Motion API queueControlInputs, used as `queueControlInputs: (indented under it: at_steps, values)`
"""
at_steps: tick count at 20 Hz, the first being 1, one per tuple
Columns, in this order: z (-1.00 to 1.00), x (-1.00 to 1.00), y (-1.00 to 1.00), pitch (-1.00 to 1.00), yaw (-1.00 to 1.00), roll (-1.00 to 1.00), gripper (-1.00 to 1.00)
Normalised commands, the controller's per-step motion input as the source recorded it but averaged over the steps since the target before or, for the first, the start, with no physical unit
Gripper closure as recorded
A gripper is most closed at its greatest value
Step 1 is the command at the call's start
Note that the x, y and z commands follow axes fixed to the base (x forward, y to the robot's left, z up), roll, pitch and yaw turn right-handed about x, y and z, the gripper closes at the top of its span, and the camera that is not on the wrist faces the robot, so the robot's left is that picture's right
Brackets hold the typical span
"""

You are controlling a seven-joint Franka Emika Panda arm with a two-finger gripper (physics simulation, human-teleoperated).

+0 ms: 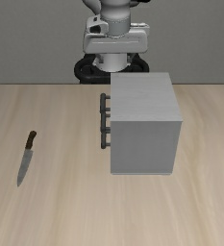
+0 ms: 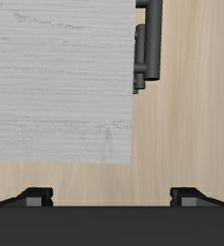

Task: Pick up the knife and place it on the top of the cabinet

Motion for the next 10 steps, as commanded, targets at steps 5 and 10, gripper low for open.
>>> queueControlInputs:
  at_steps: [5, 10]
  values:
    - [0.0, 0.0, -1.0, 0.0, 0.0, 0.0, -1.0]
    - [0.0, 0.0, -1.0, 0.0, 0.0, 0.0, -1.0]
